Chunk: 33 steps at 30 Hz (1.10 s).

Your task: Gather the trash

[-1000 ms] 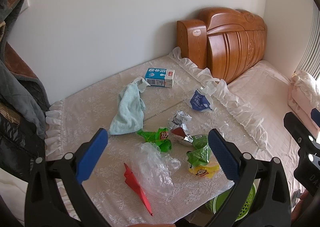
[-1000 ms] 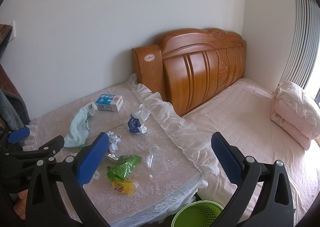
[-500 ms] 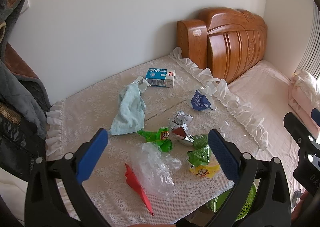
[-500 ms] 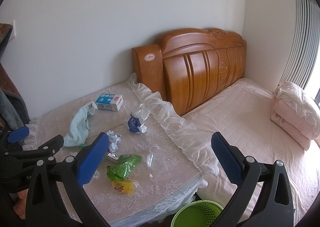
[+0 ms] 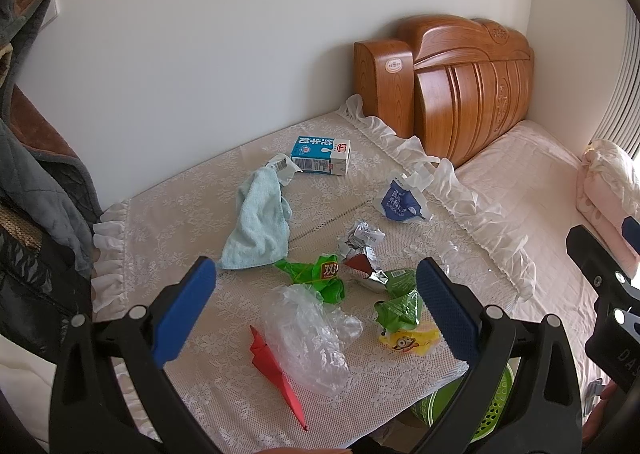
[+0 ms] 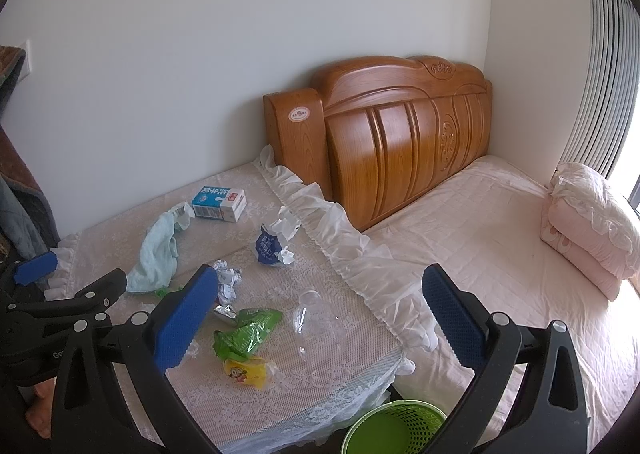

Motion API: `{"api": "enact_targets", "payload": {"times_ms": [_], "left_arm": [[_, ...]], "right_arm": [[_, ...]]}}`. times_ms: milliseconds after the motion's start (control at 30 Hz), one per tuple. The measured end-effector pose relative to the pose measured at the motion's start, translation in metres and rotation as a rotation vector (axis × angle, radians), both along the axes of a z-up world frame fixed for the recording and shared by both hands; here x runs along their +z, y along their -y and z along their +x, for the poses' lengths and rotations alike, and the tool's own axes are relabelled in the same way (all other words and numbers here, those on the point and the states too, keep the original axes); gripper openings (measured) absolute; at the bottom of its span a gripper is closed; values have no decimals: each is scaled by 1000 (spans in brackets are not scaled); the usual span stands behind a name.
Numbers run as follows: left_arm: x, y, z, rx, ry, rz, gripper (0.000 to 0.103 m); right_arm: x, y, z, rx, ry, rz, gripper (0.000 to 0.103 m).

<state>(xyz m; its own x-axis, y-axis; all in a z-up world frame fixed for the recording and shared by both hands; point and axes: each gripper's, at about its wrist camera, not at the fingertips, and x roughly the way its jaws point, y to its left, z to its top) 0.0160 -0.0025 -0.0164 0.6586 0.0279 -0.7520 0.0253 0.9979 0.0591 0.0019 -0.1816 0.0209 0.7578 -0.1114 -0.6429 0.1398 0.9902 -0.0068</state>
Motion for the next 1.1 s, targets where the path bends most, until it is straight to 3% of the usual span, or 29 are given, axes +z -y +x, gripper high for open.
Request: {"api": "enact_targets", "payload": {"times_ms": [700, 900, 1100], "left_arm": [[0, -12, -3, 24, 0, -14, 96], [-17, -36, -5, 62, -40, -49, 96], [-58, -62, -17, 140, -140, -43, 96]], "right_arm": [[-5, 1, -3, 14, 2, 16, 101], [-37, 2, -2, 79, -55, 47, 101], [-81, -5, 1, 172, -162, 16, 101]]}}
